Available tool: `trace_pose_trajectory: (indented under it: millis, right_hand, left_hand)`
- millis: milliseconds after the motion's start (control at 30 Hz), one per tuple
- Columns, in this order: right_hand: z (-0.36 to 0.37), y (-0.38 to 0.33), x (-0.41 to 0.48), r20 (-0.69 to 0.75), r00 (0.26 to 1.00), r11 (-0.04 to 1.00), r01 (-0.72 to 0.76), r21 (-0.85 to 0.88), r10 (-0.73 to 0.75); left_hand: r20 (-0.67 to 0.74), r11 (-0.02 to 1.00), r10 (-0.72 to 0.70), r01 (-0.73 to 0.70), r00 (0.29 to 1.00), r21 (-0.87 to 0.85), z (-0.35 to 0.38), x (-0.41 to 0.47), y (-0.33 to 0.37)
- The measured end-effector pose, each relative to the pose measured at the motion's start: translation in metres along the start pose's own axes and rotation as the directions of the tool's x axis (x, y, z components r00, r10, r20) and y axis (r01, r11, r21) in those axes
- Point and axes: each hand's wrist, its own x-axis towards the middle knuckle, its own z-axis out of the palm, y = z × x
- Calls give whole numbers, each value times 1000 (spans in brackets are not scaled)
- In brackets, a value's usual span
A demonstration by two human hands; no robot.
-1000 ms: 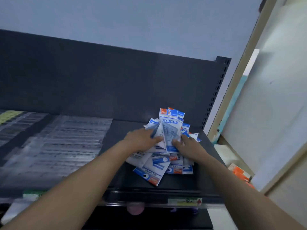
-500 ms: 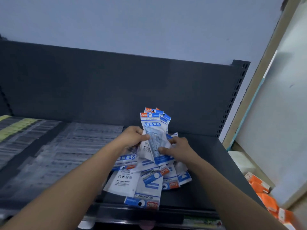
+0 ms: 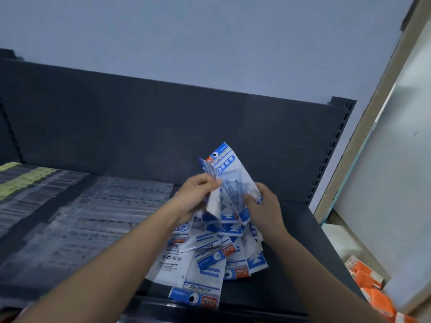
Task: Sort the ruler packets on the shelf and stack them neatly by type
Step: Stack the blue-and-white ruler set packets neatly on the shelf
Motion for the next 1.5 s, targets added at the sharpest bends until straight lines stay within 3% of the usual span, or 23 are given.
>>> trace_pose_trajectory:
  millis: [100, 267, 367, 500, 600, 733, 800, 867, 933, 967, 1067, 1167, 1267, 1333, 1433, 1500]
  right_hand:
    - [-1, -4, -1, 74, 995, 995, -68, 74, 63]
    - [-15, -3, 1, 199, 945, 891, -313, 328, 259]
    - [-24, -4, 1, 269, 923, 848, -366, 382, 277]
    - [-31, 1, 6, 289, 908, 805, -406, 433, 303]
    - [-38, 4, 3, 297, 937, 874, -295, 385, 186]
    - [-49, 13, 8, 58, 987, 975, -156, 158, 149]
    - [-62, 21, 15, -116, 983, 989, -136, 50, 141]
    - [-79, 35, 20, -234, 963, 979, -166, -119, 135]
    - [-91, 51, 25, -184, 964, 921, -243, -305, 193]
    - [-95, 57, 26, -135, 958, 876, -287, -387, 254]
    - [-96, 63, 24, -72, 937, 719, -311, -622, 343]
    - [-86, 55, 22, -97, 974, 541, -195, -818, 204]
    - [-63, 37, 21, 7, 999, 646, -27, -763, 50]
    - [-48, 26, 19, 92, 994, 773, 18, -634, 53]
    - [-32, 12, 14, 183, 972, 899, -52, -434, 144]
    - [-24, 7, 13, 194, 965, 952, -120, -282, 179]
  left_hand:
    - [66, 999, 3, -6, 998, 47, 18, 1, -10]
    - [-101, 968, 112, -85, 989, 236, 32, 6, -24]
    - [-104, 966, 150, -123, 983, 228, 36, 5, -20]
    - [-210, 965, 163, -111, 964, 236, 38, 13, -15]
    - [-209, 965, 185, -137, 960, 223, 42, 15, -14]
    - [-202, 937, 190, -115, 961, 331, 37, 26, -14]
    - [-154, 818, 173, -55, 973, 572, 25, 30, -11]
    - [-45, 565, 68, -1, 997, 825, 12, 29, -9]
    - [51, 406, -139, 10, 989, 914, 3, 26, -11]
    - [73, 399, -220, 21, 973, 917, 1, 24, -11]
    - [63, 504, -211, 54, 975, 862, 1, 27, -15]
    - [10, 610, -105, 56, 994, 790, 6, 33, -19]
    - [-42, 758, -111, 112, 993, 643, 13, 37, -23]
    - [-53, 847, -96, 109, 994, 520, 17, 38, -24]
    - [-37, 957, 11, 0, 999, 291, 24, 33, -23]
    - [16, 965, 76, -77, 997, 251, 30, 27, -23]
